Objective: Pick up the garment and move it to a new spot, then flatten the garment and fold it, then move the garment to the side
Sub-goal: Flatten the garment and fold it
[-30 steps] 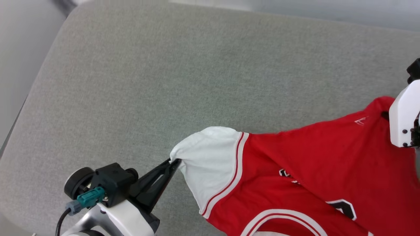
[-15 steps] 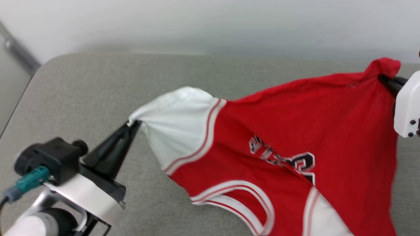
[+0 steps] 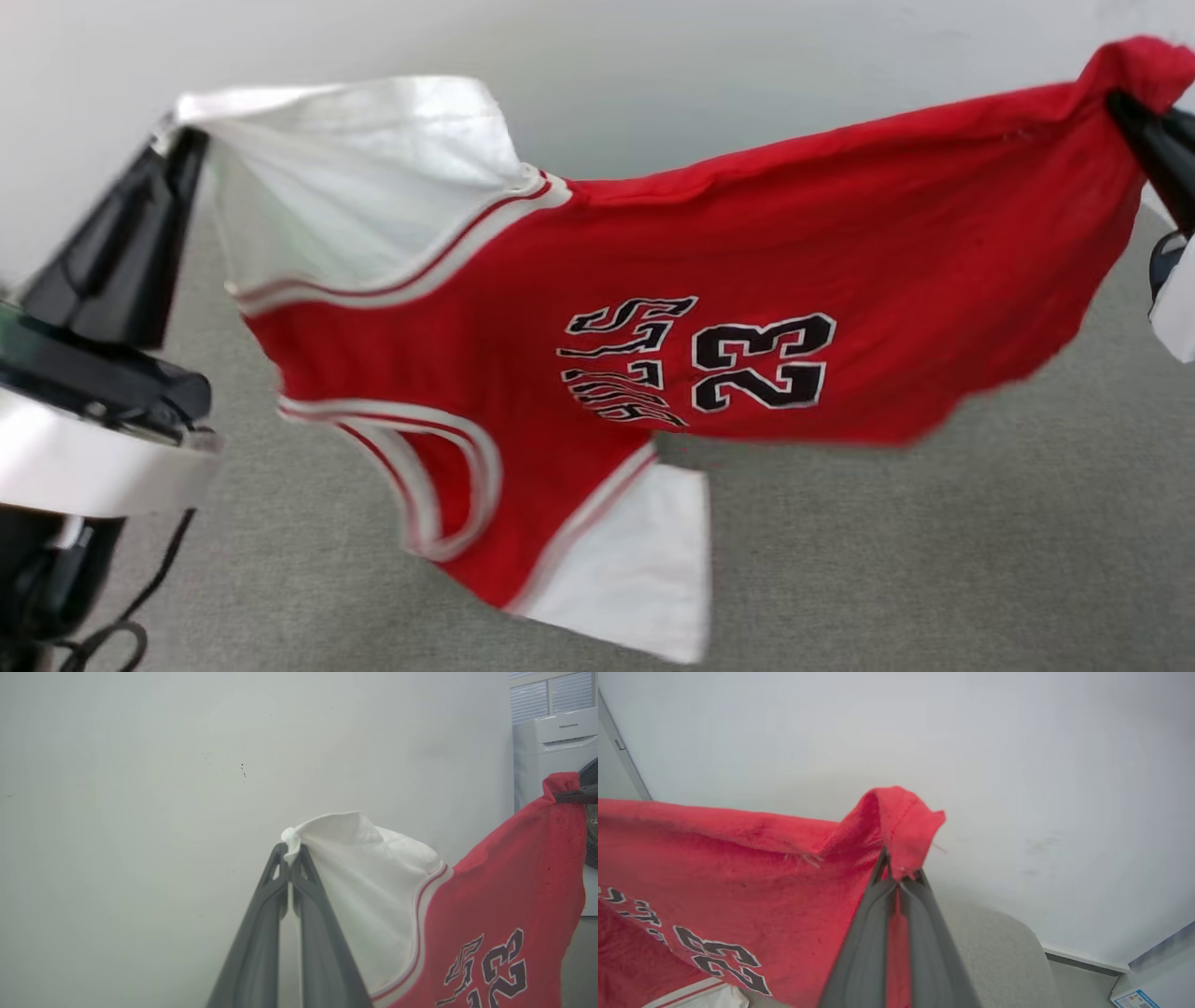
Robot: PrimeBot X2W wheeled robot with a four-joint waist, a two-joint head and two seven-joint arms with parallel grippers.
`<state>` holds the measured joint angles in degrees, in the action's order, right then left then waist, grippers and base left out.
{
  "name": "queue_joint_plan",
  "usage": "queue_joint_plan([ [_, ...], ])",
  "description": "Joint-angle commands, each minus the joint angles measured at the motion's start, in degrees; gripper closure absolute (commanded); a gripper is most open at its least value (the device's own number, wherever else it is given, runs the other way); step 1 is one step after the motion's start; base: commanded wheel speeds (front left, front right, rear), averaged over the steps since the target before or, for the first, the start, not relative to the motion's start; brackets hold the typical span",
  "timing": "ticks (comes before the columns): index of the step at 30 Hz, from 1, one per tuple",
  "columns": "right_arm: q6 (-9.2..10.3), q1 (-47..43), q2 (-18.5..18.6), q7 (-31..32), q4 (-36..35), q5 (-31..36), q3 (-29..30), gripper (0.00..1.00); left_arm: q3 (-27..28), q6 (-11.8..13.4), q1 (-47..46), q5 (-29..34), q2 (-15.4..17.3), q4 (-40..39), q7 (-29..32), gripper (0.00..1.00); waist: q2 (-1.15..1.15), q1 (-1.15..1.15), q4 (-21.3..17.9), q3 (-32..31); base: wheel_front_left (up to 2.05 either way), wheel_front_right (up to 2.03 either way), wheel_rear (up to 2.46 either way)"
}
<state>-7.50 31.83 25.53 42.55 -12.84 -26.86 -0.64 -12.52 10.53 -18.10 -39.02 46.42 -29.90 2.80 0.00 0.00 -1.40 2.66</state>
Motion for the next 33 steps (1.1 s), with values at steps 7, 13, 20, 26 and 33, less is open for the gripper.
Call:
queue_joint_plan([
  [7, 0.02, 2.99, -1.13, -2.27, -4.74, 0.31, -0.12, 1.00, 3.12, -0.25, -6.70, 2.10, 2.36, -1.06, -0.69, 1.00, 0.00, 0.00, -3.17, 0.62, 0.00, 0.00, 0.00],
  [13, 0.02, 5.21, -2.50, -3.23, -6.80, 0.73, 0.91, 1.00, 4.30, 0.20, -13.95, 4.06, 2.81, -0.17, -0.69, 1.00, 0.00, 0.00, -4.28, 2.44, 0.00, 0.00, 0.00],
  [20, 0.03, 9.02, -3.41, -4.43, -7.02, 2.75, 1.10, 1.00, 5.14, -0.42, -23.42, 4.24, 2.88, 3.16, -0.58, 1.00, 0.00, 0.00, -4.80, 6.13, 0.00, 0.00, 0.00],
  [26, 0.02, 14.39, -4.56, -5.44, -5.35, 3.70, 1.37, 1.00, 4.02, -3.27, -33.27, 6.75, 5.23, 8.36, 0.62, 1.00, 0.00, 0.00, -4.89, 11.74, 0.00, 0.00, 0.00],
  [33, 0.03, 28.32, -4.18, -10.62, 3.60, 6.78, -0.20, 1.00, -0.74, -10.30, -54.58, 10.53, 4.53, 20.65, 0.70, 1.00, 0.00, 0.00, -4.49, 23.70, 0.00, 0.00, 0.00],
])
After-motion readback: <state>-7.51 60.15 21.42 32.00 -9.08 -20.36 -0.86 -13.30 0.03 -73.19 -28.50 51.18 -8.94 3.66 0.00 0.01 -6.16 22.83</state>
